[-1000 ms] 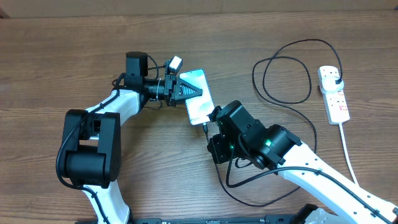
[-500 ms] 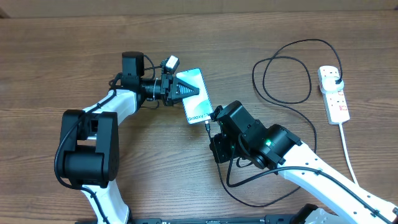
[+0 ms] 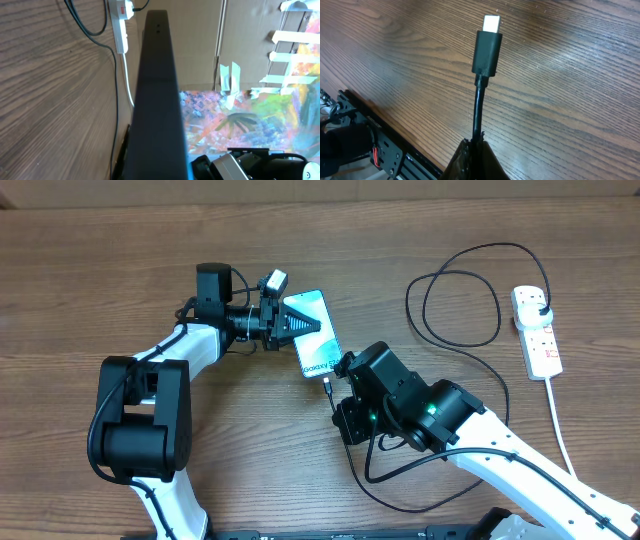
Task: Plug charger to phone and switch on socket
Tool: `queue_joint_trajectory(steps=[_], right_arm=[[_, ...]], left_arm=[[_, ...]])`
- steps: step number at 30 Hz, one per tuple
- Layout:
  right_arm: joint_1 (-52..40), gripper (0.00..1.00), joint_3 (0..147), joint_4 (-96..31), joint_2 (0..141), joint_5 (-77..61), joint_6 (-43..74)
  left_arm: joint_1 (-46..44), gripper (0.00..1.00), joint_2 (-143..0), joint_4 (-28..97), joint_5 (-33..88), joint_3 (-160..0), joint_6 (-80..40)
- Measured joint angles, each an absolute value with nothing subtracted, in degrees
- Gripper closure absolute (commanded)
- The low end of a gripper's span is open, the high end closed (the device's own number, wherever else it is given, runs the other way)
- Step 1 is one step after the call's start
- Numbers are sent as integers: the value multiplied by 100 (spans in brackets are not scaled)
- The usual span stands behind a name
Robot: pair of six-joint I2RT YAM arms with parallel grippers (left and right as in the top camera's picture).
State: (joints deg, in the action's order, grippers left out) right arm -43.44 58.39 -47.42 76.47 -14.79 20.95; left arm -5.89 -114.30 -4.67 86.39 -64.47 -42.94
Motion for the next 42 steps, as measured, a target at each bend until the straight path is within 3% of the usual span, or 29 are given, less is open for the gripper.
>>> queue_joint_trajectory(steps=[42], right_arm=[[-4342, 96, 5839, -4740, 7647, -1459, 2095]], left_arm=[[-661, 96, -11430, -491, 8790, -6447, -4316]])
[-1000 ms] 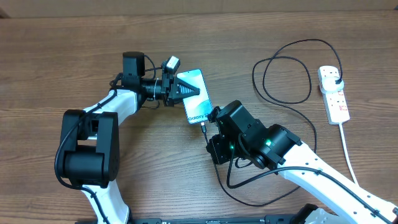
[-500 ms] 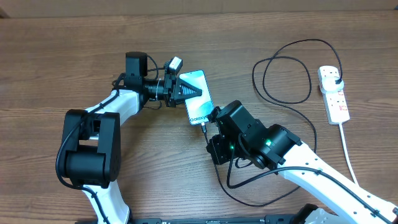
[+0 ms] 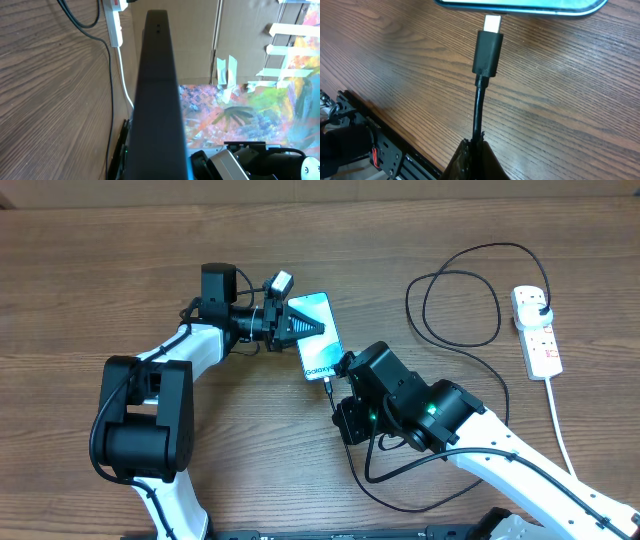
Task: Plug charger to phone and switch on socket
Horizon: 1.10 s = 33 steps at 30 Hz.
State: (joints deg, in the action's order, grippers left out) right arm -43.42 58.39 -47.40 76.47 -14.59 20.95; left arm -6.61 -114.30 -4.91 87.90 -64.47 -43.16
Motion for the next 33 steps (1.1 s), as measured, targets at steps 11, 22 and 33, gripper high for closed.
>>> queue_joint_trajectory(steps=[11, 22, 33], right_arm=[[-4342, 96, 5839, -4746, 7647, -1459, 2097], [-4344, 96, 5839, -4716, 7647, -1450, 2097], [-4322, 96, 5839, -4576, 7841, -1520, 2099]], left_arm=[[-624, 96, -11430, -489, 8790, -6447, -4355], [-622, 96, -11430, -489, 8790, -6447, -4355], [-622, 96, -11430, -491, 8790, -6447, -4353]])
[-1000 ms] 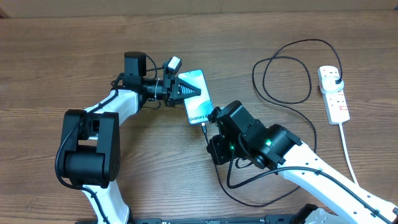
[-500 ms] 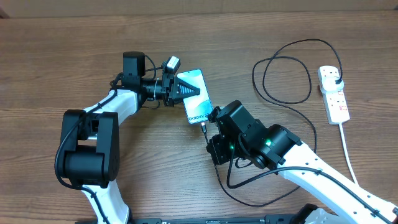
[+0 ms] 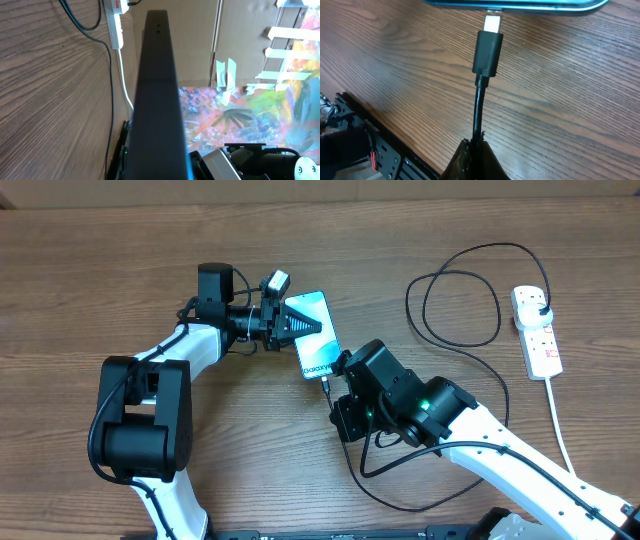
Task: Plug charger to phone and switch on socket
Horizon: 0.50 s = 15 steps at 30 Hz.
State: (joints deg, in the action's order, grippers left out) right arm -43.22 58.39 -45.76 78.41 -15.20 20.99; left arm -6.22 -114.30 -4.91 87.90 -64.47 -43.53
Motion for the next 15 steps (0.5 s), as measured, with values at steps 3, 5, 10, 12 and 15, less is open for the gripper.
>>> queue_joint_trajectory(steps=[3, 5, 10, 12, 15], right_arm=[[-4322, 96, 5839, -4569, 7843, -1542, 2097], [-4320, 96, 5839, -4635, 7841, -1566, 2099], [-4320, 96, 5839, -4707, 7843, -1568, 2099], [-4320, 96, 5839, -4670, 7843, -1566, 2102], [-4320, 96, 5839, -4646, 7843, -1568, 2102]], left_arm=[[-622, 96, -11430, -491, 8790, -6447, -4209], [-622, 96, -11430, -493, 8790, -6447, -3997], [-622, 96, -11430, -497, 8790, -6447, -3581], [-624, 96, -11430, -513, 8790, -6447, -3535], [-622, 96, -11430, -513, 8790, -6447, -3514]])
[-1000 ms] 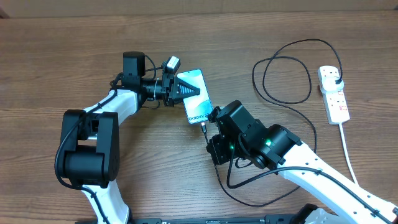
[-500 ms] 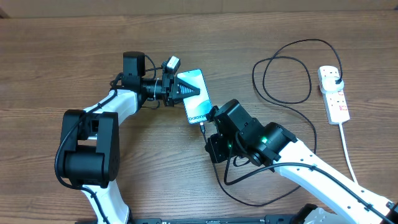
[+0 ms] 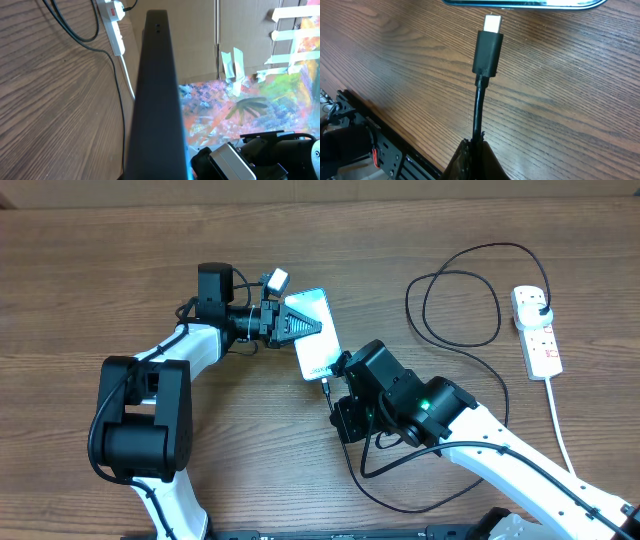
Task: Plug charger to phone and switch on socket
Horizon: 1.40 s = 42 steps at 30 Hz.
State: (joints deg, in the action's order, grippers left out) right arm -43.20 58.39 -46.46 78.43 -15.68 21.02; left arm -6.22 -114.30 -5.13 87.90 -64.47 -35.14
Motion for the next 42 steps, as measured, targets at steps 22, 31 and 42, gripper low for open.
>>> queue_joint_trajectory(steps=[22, 31, 42], right_arm=[[-4320, 96, 5839, -4602, 7846, -1433, 2244], [-4322, 96, 5839, -4541, 7926, -1455, 2246], [-4322, 96, 5839, -4381, 8149, -1466, 2045]], left_arm=[[-622, 96, -11430, -469, 8790, -6447, -3734], [-622, 96, -11430, -445, 8788, -6447, -3883], [-622, 96, -11430, -445, 8785, -6447, -3874]])
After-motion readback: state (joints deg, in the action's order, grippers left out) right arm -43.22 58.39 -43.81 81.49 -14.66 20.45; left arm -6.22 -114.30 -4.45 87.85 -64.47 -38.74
